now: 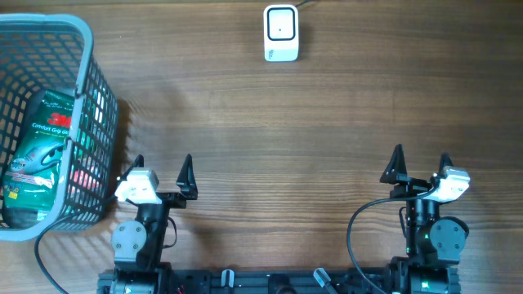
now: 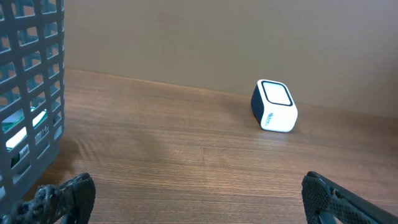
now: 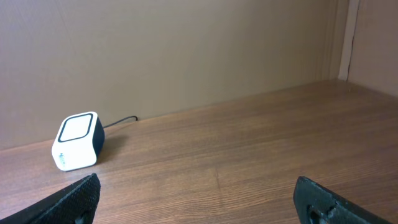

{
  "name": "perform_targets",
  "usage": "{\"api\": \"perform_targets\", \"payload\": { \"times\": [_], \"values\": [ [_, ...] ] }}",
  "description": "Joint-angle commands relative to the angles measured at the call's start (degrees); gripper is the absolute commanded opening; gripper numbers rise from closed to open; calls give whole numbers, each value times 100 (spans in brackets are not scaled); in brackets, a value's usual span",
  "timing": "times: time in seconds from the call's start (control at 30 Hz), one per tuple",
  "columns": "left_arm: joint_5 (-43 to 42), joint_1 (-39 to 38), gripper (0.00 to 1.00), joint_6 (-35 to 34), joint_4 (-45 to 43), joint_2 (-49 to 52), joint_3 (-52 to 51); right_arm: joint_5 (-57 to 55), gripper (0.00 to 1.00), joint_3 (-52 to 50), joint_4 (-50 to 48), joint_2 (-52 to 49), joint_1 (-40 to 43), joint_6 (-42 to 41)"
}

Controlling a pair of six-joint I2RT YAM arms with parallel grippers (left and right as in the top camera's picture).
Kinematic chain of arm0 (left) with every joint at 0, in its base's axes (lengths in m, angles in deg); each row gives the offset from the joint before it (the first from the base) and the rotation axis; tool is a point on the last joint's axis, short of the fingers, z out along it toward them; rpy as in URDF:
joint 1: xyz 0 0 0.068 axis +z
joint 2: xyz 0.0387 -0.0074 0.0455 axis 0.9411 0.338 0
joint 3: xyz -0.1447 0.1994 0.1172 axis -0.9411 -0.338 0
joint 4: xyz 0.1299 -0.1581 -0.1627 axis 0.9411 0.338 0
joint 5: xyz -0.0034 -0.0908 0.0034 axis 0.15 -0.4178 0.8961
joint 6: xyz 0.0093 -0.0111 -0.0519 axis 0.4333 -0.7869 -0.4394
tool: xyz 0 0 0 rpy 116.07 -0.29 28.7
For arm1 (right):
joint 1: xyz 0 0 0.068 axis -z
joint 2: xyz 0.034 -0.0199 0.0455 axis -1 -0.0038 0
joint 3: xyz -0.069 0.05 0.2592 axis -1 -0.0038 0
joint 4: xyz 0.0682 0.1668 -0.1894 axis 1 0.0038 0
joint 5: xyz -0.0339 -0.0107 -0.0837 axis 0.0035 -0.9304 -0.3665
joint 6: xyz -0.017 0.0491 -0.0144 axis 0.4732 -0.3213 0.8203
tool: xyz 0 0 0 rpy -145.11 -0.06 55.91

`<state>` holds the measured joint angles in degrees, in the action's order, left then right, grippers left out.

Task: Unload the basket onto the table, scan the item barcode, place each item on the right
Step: 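Move the left gripper into the grey basket toward the green-capped jar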

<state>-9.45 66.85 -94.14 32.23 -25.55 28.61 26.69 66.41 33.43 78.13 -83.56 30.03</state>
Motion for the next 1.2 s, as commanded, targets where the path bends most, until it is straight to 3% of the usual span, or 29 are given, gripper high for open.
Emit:
{"api": "perform_targets", "payload": {
  "times": [0.0, 0.4, 0.57, 0.7, 0.83, 1.0, 1.07, 1.17],
  "values": [
    [76, -20, 100, -28, -37, -42, -66, 96, 100, -4, -22, 46, -4, 70],
    [203, -20, 100, -11, -197, -42, -66, 96, 100, -4, -22, 46, -4, 70],
    [-1064, -24, 100, -26, -317, -42, 39, 96, 100, -4, -22, 46, -4, 72],
    [-1502, -24, 100, 13, -267, 7, 634, 98, 100, -4, -22, 46, -4, 70],
    [-1423, -24, 100, 13, 175, 616, 1799, 98, 100, -4, -22, 46, -4, 70],
    [-452, -24, 100, -142, 1333, 2190, 3893, 98, 100, -4, -22, 46, -4, 72],
    [33, -24, 100, -101, 2450, 3718, 5895, 96, 100, -4, -22, 46, -4, 72],
    [-452, -24, 100, 9, 3416, 5018, 7687, 98, 100, -4, -22, 46, -4, 70]
  ]
}}
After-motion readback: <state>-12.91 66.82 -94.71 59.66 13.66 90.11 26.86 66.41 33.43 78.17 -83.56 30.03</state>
